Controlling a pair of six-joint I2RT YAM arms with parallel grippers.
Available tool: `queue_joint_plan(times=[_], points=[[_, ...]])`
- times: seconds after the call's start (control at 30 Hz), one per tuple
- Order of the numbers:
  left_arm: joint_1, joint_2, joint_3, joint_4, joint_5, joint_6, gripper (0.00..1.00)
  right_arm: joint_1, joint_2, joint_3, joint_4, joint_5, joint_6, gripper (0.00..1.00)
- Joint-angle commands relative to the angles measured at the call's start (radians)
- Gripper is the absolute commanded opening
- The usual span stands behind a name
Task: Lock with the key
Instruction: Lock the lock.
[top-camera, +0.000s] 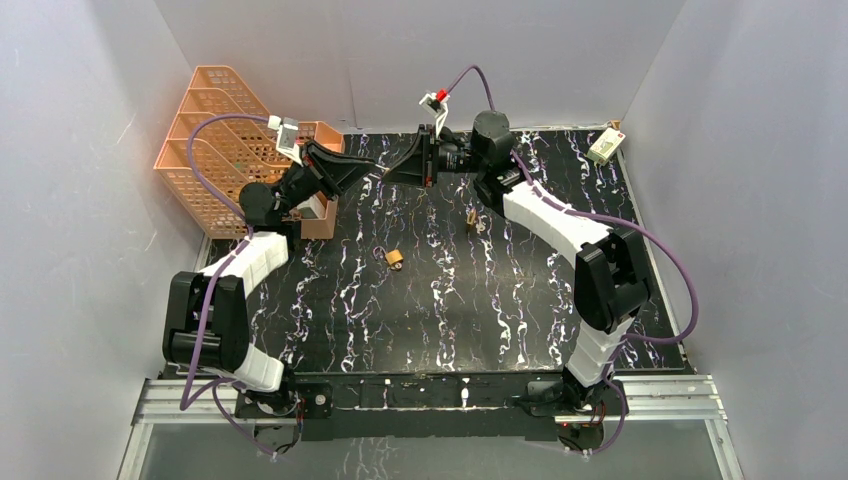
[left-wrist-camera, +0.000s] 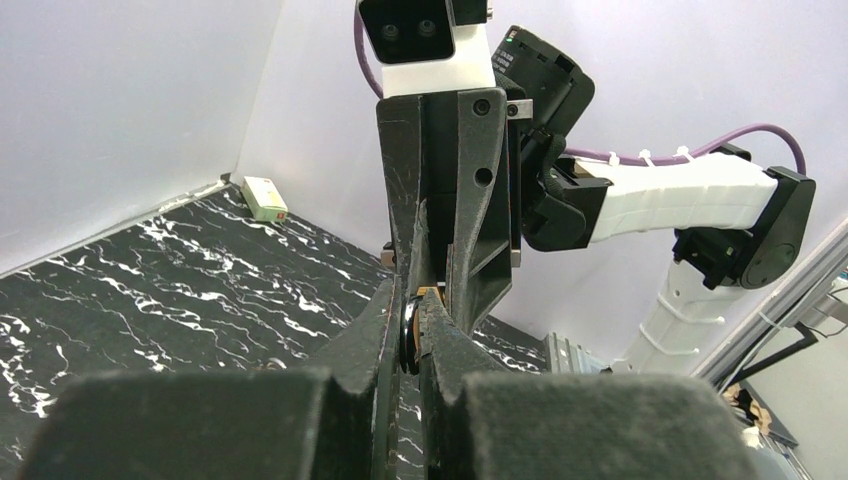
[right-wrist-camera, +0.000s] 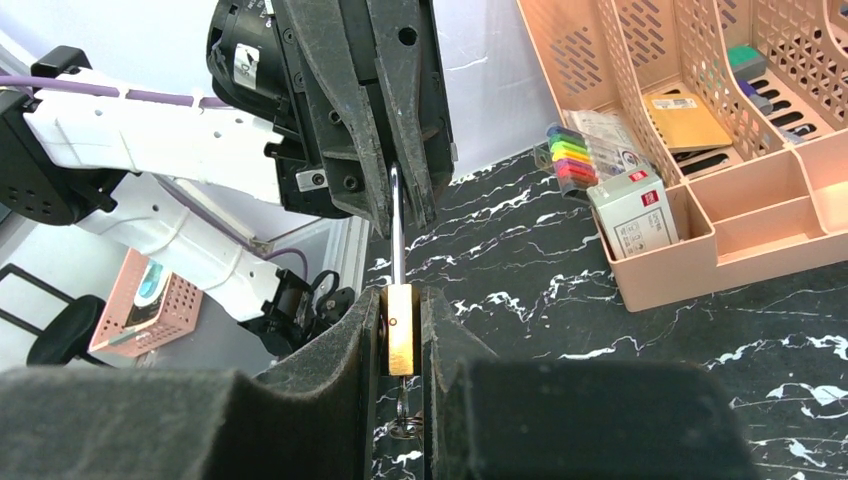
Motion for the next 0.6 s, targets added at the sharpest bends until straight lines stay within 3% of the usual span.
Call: queue_joint_plan(times=[0.0,0.57], points=[[-0.086,0.048,0.01,-0.042,0.127,0.064,0.0,0.115,-0.005,0.158,0.195,0.066,0.038,0.0],[-0.092,0.031,0.002,-0.042,0.125,0.065,0.0,0.123,-0.027,0.167,0.167,0.062,0.005,0.0]])
